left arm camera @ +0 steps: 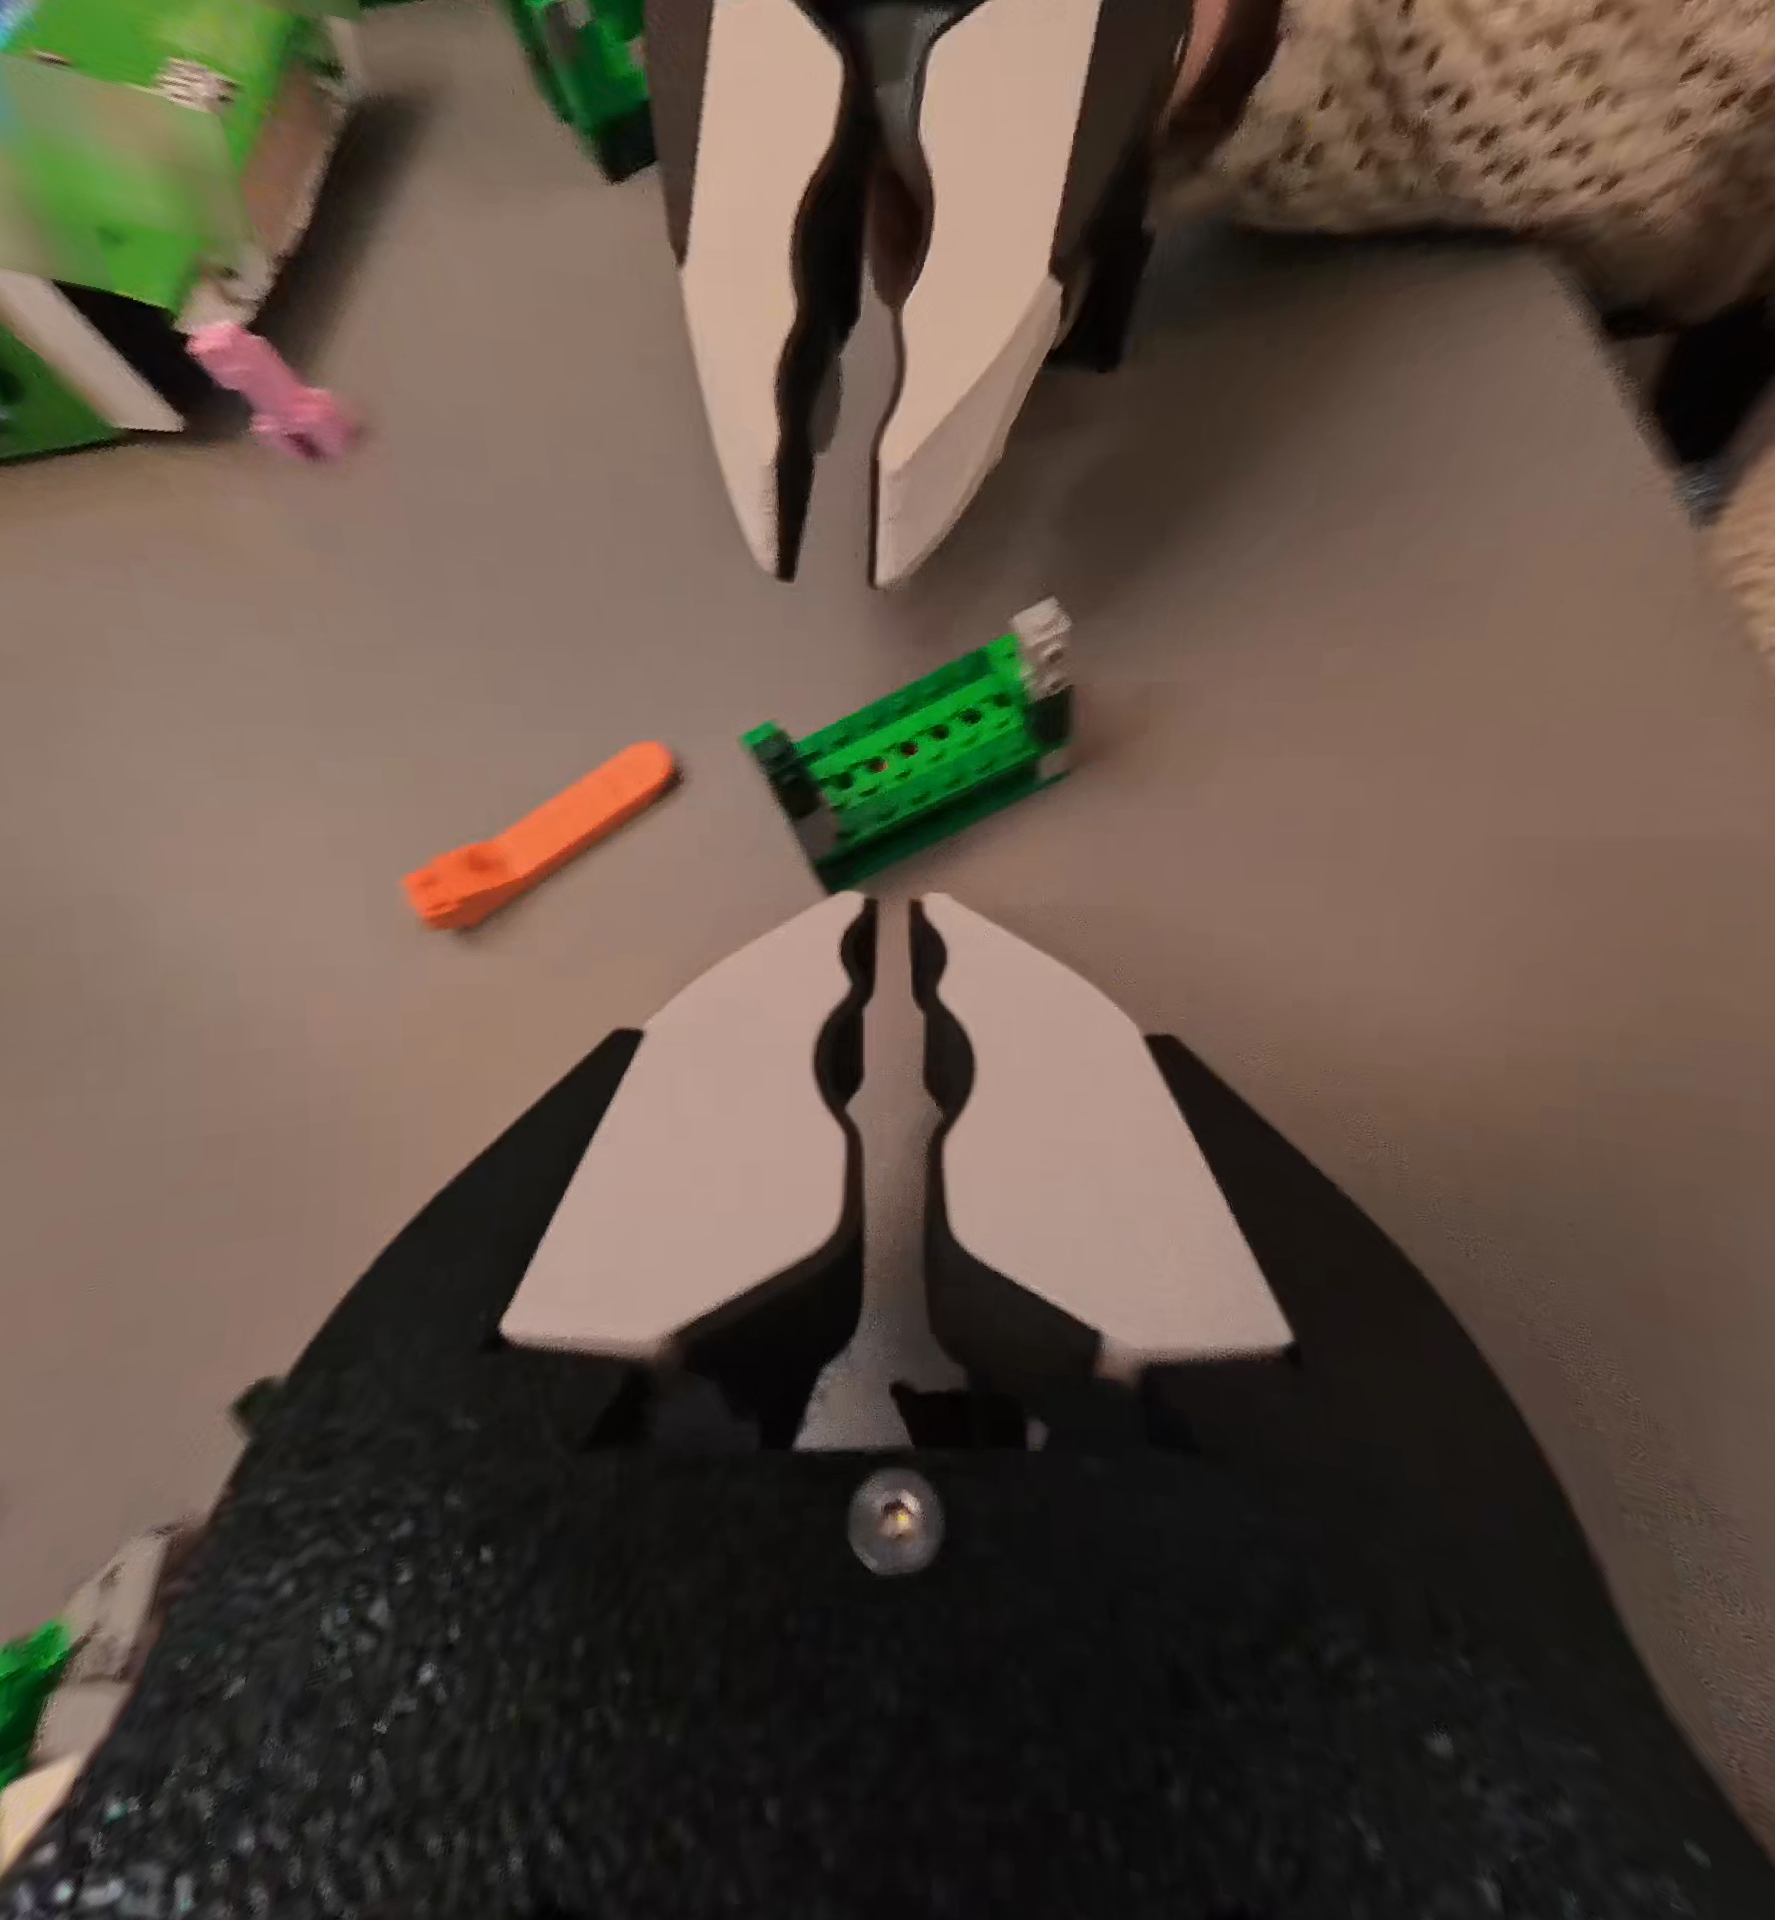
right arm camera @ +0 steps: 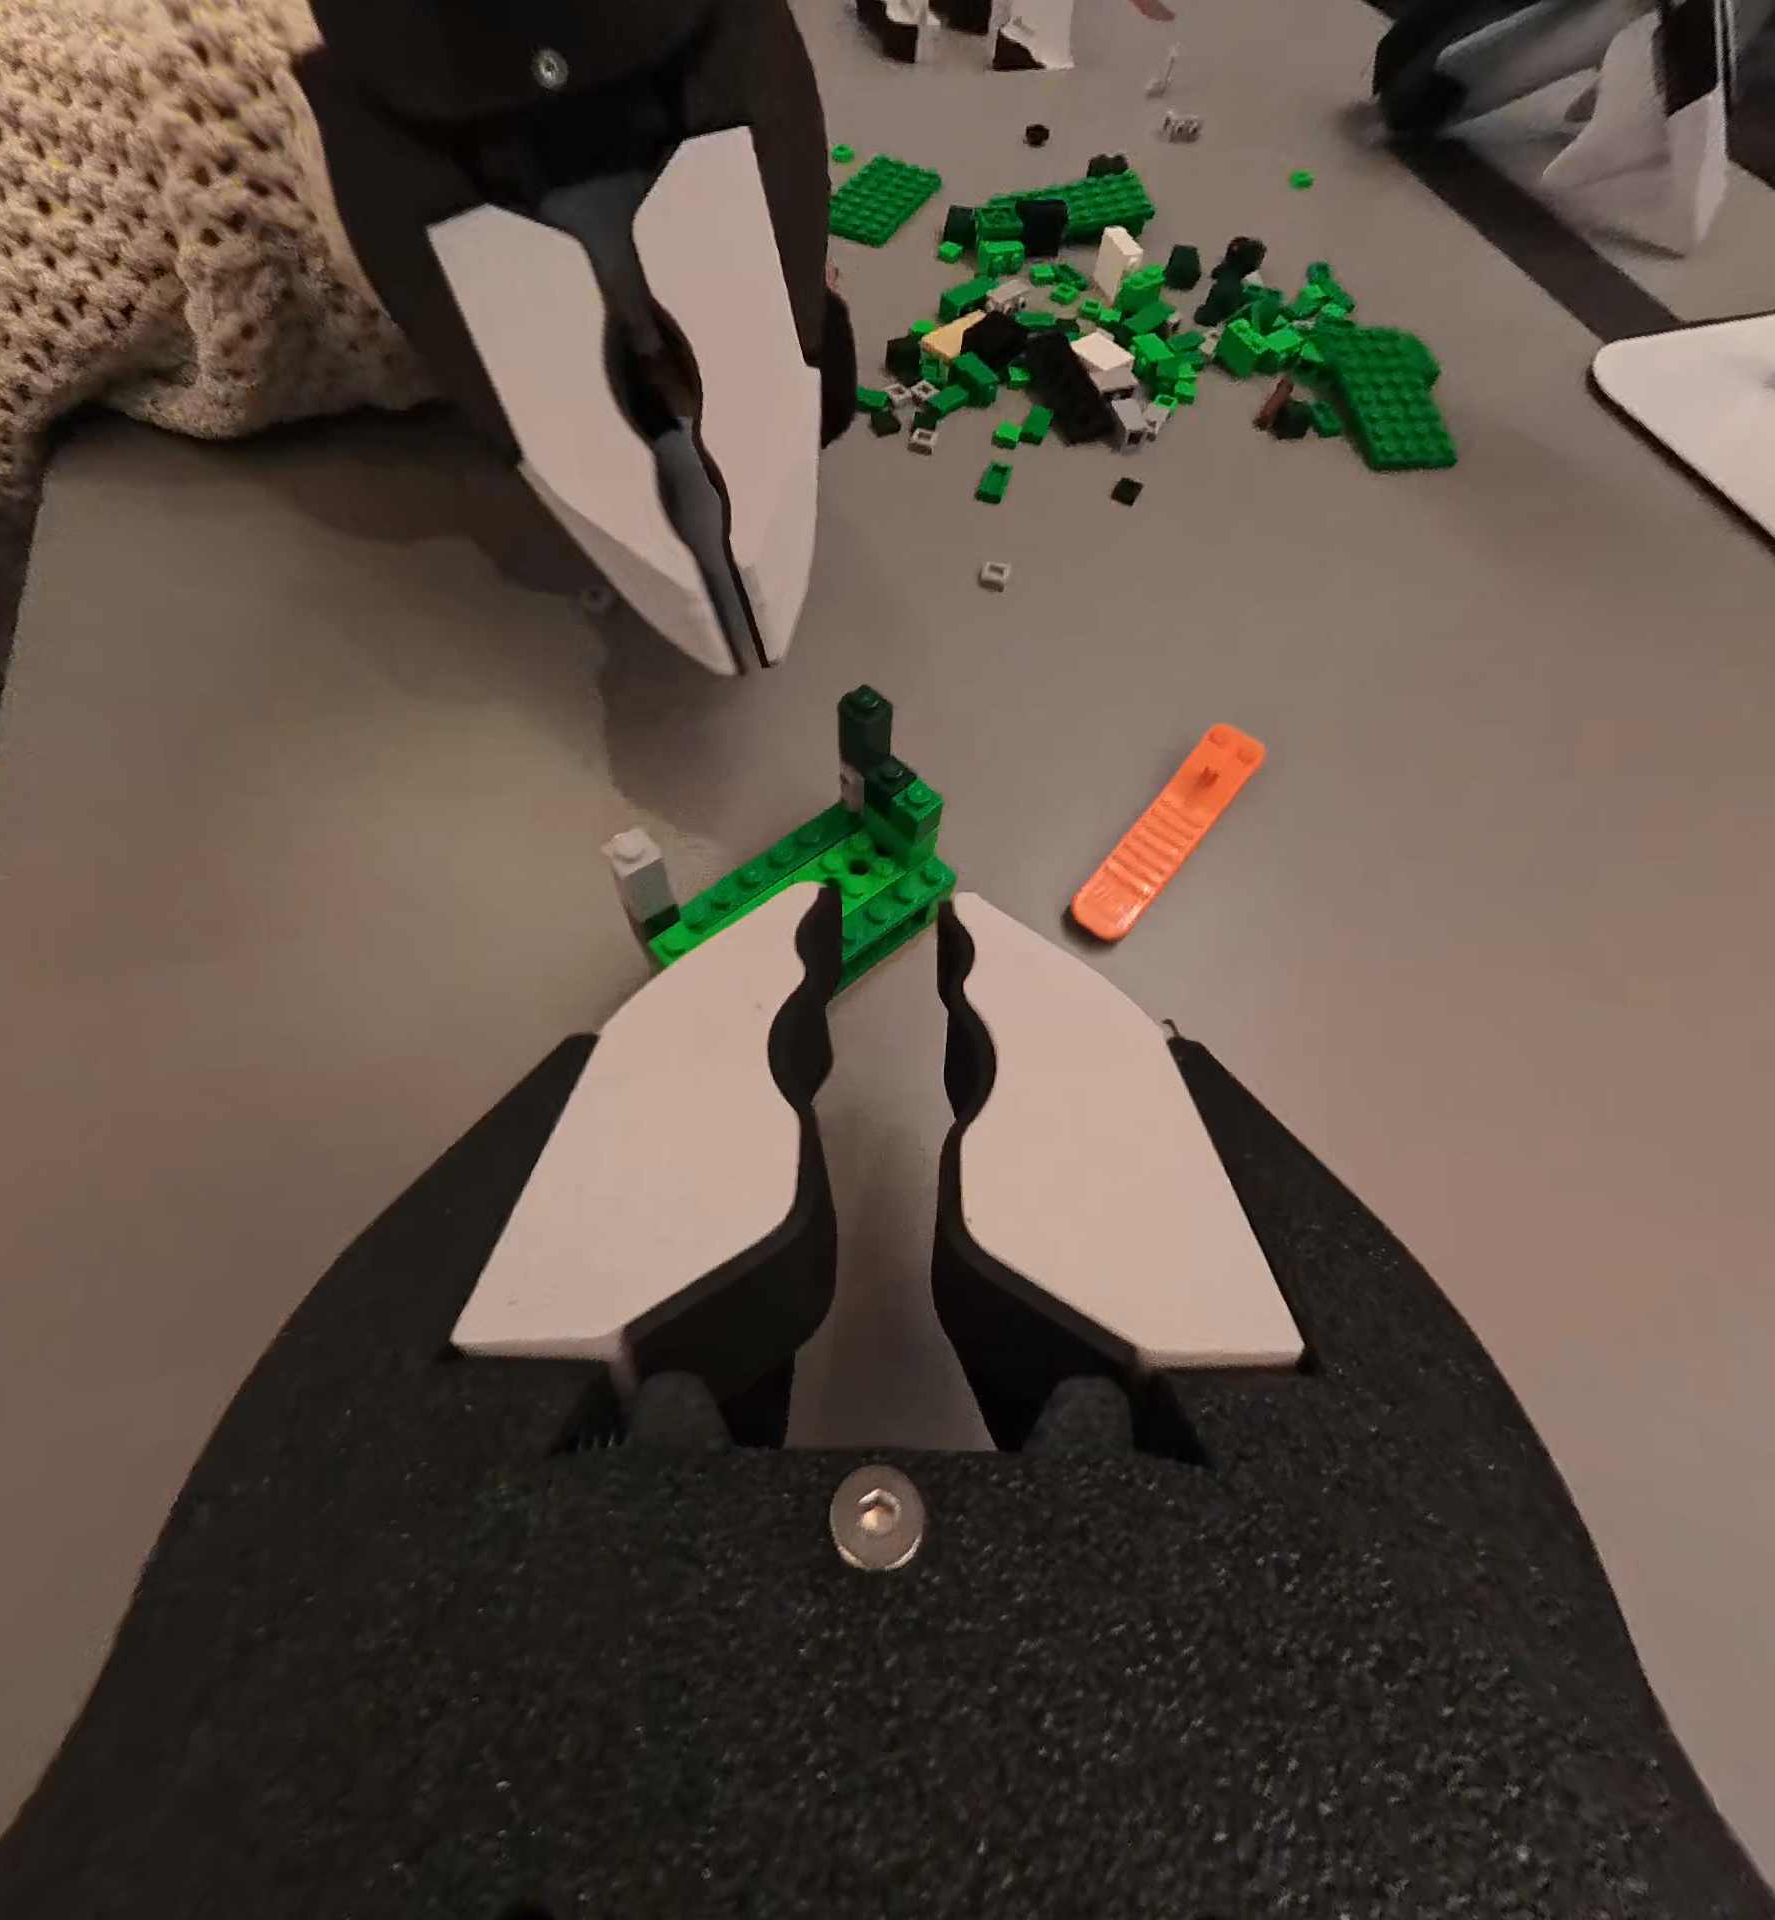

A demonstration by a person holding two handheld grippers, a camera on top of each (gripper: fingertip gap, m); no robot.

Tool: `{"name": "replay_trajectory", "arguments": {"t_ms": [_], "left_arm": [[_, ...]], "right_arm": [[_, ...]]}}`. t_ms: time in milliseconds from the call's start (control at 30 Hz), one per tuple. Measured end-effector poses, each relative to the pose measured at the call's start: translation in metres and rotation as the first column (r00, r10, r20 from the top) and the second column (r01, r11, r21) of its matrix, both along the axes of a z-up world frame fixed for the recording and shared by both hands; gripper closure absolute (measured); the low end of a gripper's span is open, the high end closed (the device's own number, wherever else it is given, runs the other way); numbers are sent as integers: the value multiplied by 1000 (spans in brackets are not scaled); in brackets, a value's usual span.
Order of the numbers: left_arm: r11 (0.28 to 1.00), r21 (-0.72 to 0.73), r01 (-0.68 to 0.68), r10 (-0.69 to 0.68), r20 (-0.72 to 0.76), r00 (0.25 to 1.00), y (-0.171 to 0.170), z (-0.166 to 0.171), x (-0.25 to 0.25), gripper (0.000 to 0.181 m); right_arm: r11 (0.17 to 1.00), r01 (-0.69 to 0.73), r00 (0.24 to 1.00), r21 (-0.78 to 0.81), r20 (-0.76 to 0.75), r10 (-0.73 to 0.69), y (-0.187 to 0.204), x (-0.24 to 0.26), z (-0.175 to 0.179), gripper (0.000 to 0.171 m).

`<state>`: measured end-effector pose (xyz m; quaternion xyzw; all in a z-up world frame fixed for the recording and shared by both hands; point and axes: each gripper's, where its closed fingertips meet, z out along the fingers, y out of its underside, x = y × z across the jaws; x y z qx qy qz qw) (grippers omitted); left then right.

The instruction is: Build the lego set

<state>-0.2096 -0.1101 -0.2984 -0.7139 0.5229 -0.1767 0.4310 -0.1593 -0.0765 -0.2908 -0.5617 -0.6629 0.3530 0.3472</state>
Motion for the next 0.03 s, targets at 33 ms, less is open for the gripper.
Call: {"name": "replay_trajectory", "arguments": {"t_ms": [33], "left_arm": [[999,42,-10,11,-27,1000,3,-2,-3,181]], "right_arm": [[1000,-12,1000,16,2,12,3,-4,0,156]]}}
